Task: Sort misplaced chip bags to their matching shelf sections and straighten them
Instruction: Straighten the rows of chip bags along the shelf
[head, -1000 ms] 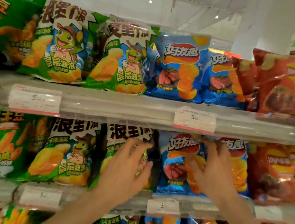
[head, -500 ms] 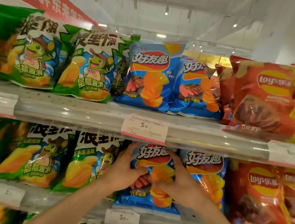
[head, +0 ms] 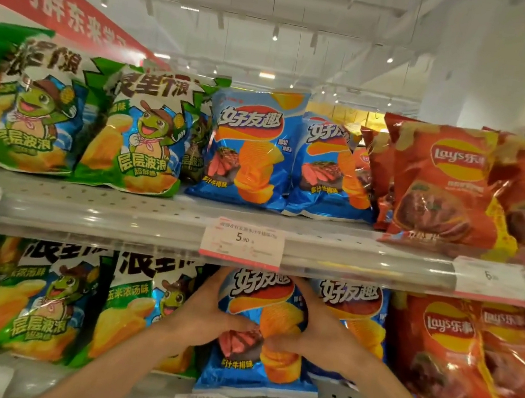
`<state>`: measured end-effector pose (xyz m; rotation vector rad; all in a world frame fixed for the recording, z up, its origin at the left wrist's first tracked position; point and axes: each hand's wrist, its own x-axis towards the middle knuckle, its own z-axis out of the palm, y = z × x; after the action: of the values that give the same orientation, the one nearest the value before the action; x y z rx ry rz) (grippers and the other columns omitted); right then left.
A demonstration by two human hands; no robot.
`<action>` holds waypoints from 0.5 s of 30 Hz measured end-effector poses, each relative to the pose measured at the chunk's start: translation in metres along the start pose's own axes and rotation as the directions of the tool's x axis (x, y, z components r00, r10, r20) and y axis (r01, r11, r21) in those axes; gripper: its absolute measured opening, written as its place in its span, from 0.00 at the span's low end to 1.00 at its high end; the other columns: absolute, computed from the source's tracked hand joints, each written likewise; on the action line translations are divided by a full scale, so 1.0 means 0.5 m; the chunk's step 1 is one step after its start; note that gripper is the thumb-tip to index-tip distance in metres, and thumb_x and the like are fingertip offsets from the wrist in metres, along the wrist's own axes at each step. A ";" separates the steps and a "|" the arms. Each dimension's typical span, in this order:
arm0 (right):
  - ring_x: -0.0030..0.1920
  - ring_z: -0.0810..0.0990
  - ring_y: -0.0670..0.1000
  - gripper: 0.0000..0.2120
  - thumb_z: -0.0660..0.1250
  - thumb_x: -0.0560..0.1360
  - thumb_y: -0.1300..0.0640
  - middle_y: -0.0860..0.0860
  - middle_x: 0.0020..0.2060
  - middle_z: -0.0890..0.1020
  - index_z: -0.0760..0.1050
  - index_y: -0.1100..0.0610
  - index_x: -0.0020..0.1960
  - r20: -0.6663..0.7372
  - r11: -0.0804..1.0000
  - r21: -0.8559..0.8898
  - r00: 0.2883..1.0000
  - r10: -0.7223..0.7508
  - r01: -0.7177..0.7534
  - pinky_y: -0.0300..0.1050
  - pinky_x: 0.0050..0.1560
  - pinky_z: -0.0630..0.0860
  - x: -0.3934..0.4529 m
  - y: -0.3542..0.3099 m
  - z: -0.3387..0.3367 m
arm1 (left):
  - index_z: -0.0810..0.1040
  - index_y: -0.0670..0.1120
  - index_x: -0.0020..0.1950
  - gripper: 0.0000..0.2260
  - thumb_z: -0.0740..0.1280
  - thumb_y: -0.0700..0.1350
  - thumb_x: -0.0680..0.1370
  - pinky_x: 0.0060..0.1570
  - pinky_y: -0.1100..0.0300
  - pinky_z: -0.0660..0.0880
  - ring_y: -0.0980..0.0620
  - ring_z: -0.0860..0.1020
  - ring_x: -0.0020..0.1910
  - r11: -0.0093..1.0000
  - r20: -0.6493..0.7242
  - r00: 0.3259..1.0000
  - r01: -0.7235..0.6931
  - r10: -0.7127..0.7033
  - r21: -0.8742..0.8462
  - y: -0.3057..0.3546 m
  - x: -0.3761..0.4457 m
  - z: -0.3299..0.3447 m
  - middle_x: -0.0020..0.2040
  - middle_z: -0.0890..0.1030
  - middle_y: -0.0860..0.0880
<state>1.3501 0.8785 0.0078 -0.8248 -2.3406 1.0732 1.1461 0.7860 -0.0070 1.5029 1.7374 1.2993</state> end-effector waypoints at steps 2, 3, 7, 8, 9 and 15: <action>0.50 0.69 0.21 0.52 0.81 0.66 0.54 0.27 0.57 0.66 0.51 0.42 0.79 -0.001 1.000 -0.005 1.000 -0.011 0.011 0.19 0.45 0.68 -0.002 -0.001 -0.003 | 0.64 0.61 0.69 0.41 0.82 0.42 0.64 0.56 0.71 0.72 0.64 0.74 0.61 1.000 -0.004 1.000 0.004 -0.004 0.013 -0.007 0.005 -0.002 0.62 0.76 0.61; 0.49 0.69 0.19 0.52 0.81 0.66 0.55 0.27 0.57 0.66 0.51 0.43 0.79 -0.003 1.000 -0.004 1.000 -0.019 0.019 0.19 0.45 0.68 -0.003 -0.002 -0.004 | 0.64 0.60 0.70 0.42 0.83 0.42 0.63 0.58 0.68 0.72 0.63 0.74 0.61 1.000 -0.003 1.000 0.007 -0.007 0.018 -0.010 0.007 -0.002 0.62 0.76 0.61; 0.52 0.69 0.19 0.50 0.80 0.67 0.58 0.29 0.60 0.66 0.52 0.43 0.77 -0.029 0.999 -0.021 0.999 -0.037 0.036 0.21 0.46 0.70 -0.003 0.003 0.006 | 0.63 0.58 0.71 0.43 0.83 0.43 0.63 0.57 0.69 0.72 0.62 0.73 0.62 0.999 0.000 1.000 -0.011 0.011 0.041 -0.012 0.013 -0.002 0.63 0.74 0.59; 0.55 0.68 0.21 0.50 0.80 0.67 0.58 0.29 0.61 0.66 0.52 0.42 0.77 -0.042 0.998 -0.029 0.998 -0.048 0.047 0.22 0.48 0.70 -0.002 0.006 0.009 | 0.63 0.57 0.70 0.43 0.82 0.42 0.63 0.54 0.72 0.72 0.63 0.73 0.60 0.999 -0.005 1.000 -0.024 0.024 0.046 -0.009 0.013 0.001 0.63 0.73 0.58; 0.59 0.68 0.24 0.51 0.80 0.66 0.58 0.31 0.63 0.67 0.52 0.40 0.77 -0.054 0.998 -0.034 0.997 -0.055 0.053 0.23 0.51 0.70 0.001 0.010 0.013 | 0.63 0.57 0.69 0.42 0.82 0.41 0.63 0.53 0.74 0.72 0.64 0.73 0.60 0.997 -0.009 0.999 -0.046 0.047 0.060 -0.006 0.013 0.004 0.63 0.73 0.56; 0.64 0.72 0.41 0.54 0.80 0.64 0.55 0.42 0.77 0.56 0.46 0.29 0.72 -0.097 0.994 -0.095 0.993 -0.065 0.056 0.32 0.52 0.77 0.006 0.022 0.027 | 0.54 0.68 0.75 0.46 0.79 0.47 0.68 0.72 0.61 0.65 0.63 0.63 0.72 0.949 -0.035 0.967 -0.242 0.254 0.204 -0.011 -0.025 0.004 0.72 0.63 0.59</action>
<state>1.3434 0.8793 -0.0084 -0.8160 -2.3298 0.8841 1.1485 0.7754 -0.0155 1.8634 1.8056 1.3370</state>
